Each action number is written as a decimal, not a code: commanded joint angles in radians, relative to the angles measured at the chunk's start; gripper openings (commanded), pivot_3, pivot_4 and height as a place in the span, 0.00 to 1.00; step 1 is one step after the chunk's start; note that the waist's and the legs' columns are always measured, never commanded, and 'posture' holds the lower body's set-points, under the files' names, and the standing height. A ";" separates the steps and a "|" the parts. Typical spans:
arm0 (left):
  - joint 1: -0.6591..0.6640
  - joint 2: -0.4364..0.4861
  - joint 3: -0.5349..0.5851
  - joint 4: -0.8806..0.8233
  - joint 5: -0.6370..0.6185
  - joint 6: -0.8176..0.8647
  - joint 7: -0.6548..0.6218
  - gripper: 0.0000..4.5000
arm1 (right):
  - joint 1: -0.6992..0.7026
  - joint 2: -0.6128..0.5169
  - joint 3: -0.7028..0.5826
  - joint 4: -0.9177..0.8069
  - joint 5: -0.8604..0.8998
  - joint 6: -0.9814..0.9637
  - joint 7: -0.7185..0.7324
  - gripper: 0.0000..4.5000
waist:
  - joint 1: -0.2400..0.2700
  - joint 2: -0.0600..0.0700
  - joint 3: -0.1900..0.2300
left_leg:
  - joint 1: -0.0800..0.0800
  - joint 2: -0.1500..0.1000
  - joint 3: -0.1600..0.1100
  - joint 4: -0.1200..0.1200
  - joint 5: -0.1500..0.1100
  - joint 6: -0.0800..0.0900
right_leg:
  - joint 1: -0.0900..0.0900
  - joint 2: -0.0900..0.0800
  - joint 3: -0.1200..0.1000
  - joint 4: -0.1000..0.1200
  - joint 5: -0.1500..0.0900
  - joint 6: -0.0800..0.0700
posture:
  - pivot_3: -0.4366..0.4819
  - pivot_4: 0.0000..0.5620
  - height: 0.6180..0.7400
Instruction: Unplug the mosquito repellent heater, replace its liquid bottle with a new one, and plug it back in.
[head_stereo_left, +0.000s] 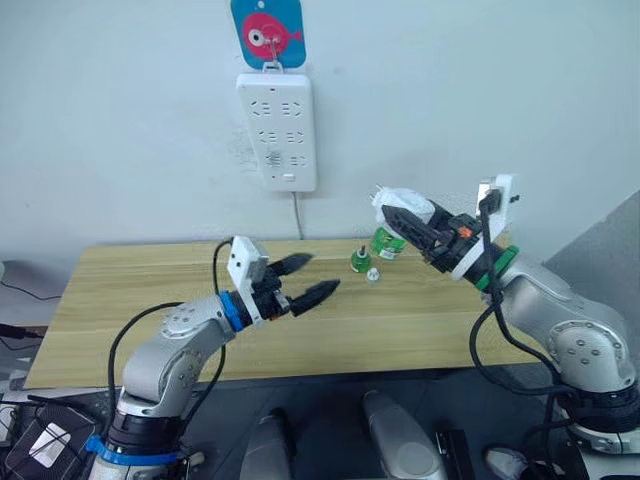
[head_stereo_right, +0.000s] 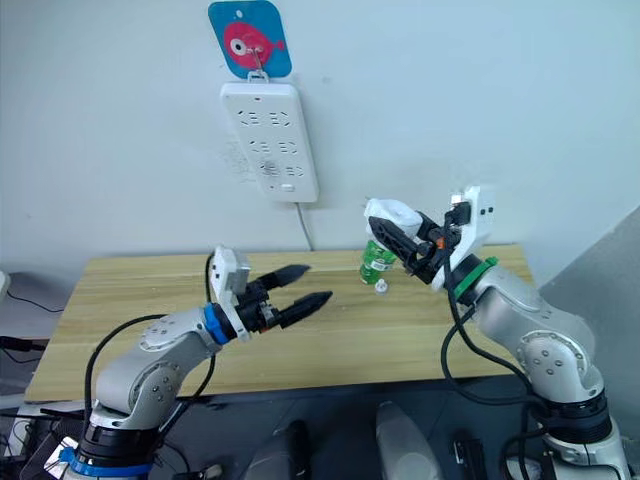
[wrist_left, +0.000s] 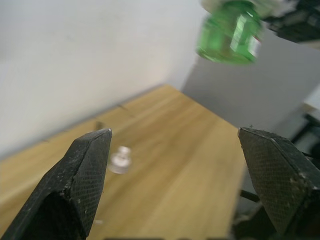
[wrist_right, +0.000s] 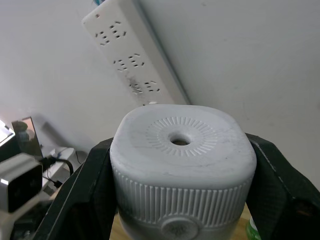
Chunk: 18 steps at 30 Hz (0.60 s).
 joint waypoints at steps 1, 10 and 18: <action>-0.004 0.038 0.047 -0.022 0.002 0.013 0.013 0.96 | -0.010 0.004 -0.008 -0.039 -0.053 -0.016 0.047 0.66 | 0.000 0.000 0.000 | 0.000 0.000 0.000 0.000 0.000 0.000 | 0.000 0.000 0.000 0.000 0.000 0.000 | 0.18 0.37 1.00; -0.225 0.133 0.183 0.217 -0.033 0.046 -0.015 0.96 | -0.021 0.002 -0.011 -0.046 -0.109 0.008 0.118 0.66 | 0.006 0.000 0.000 | 0.000 0.000 -0.001 0.000 0.000 0.000 | 0.000 0.000 -0.001 0.001 0.000 0.000 | 0.20 0.37 1.00; -0.516 0.159 0.135 0.583 0.098 -0.090 -0.131 0.96 | -0.089 0.032 -0.002 -0.046 -0.145 0.038 0.120 0.66 | 0.014 0.000 0.000 | 0.000 0.000 -0.001 0.000 0.000 0.000 | 0.000 0.000 -0.002 0.001 0.001 0.001 | 0.18 0.38 1.00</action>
